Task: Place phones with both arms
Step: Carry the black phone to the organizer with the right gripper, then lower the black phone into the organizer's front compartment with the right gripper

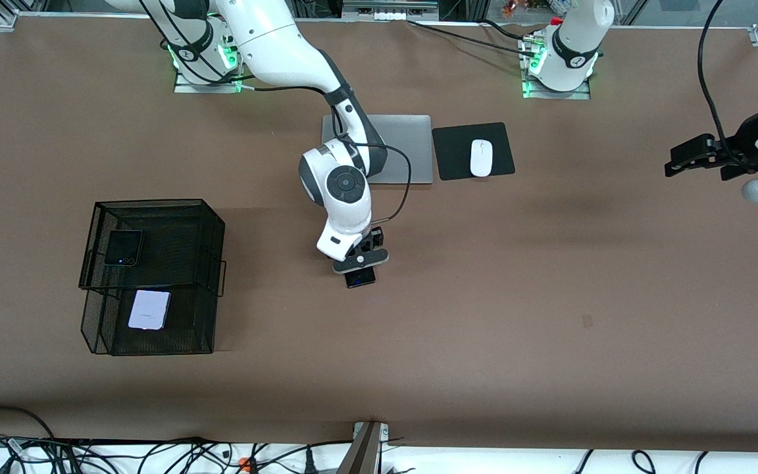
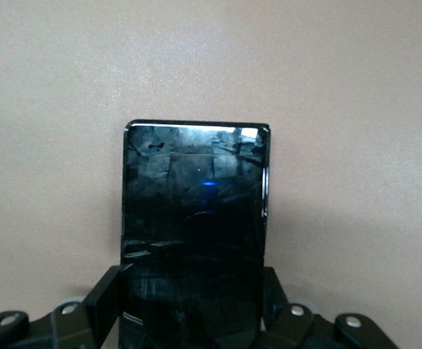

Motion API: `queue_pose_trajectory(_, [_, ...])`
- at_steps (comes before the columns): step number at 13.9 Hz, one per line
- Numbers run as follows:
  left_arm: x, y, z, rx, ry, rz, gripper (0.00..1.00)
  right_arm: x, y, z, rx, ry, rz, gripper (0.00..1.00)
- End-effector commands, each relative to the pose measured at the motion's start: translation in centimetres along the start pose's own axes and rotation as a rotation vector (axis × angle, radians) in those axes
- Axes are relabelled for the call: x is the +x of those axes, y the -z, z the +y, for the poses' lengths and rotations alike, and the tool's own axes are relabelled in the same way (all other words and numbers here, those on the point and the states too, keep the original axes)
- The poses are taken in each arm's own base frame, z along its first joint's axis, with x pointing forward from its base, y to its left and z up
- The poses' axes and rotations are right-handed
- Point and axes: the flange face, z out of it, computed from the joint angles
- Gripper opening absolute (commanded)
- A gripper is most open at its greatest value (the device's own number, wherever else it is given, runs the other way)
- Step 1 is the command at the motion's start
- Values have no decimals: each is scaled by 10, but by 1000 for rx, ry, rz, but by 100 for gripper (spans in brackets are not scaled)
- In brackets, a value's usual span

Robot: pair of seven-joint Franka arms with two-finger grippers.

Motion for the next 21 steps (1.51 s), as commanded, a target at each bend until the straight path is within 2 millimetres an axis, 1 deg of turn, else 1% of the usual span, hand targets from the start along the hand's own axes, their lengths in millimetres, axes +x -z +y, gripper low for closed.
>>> queue_pose_trajectory(1, [-5,4,-8,17,18,12,100,24,55,42,-23,-47,33,0])
queue_pose_trajectory(3, [-6,5,-8,17,19,10,100,47,127,109,-44,-151,20,0])
queue_pose_trajectory(4, [-6,5,-8,17,18,10,100,53,159,141,-50,-192,20,0])
queue_pose_trajectory(5, [-6,5,-8,19,18,12,100,55,187,170,-56,-224,15,0])
queue_pose_trajectory(6, [-6,5,-8,19,11,11,100,54,210,200,-67,-251,4,0])
queue_pose_trajectory(7, [-7,4,-8,21,8,7,100,51,225,225,-77,-254,-23,0])
queue_pose_trajectory(8, [-7,4,-9,34,8,5,100,46,237,258,-95,-254,-60,0])
queue_pose_trajectory(9, [-9,4,-9,41,8,-1,100,40,246,282,-103,-234,-91,0])
queue_pose_trajectory(10, [-9,3,-9,41,8,-7,100,32,246,309,-115,-231,-126,0])
queue_pose_trajectory(11, [-9,3,-9,40,8,-7,100,21,244,332,-98,-247,-144,0])
queue_pose_trajectory(13, [-9,3,-11,40,11,-7,100,-4,232,360,-44,-293,-167,0])
queue_pose_trajectory(17, [-8,1,-10,39,9,-10,100,-54,201,384,45,-350,-222,0])
queue_pose_trajectory(19, [-8,1,-10,39,12,-10,100,-68,190,387,64,-362,-248,0])
queue_pose_trajectory(21, [-8,1,-8,39,12,-12,100,-74,181,387,64,-364,-265,0])
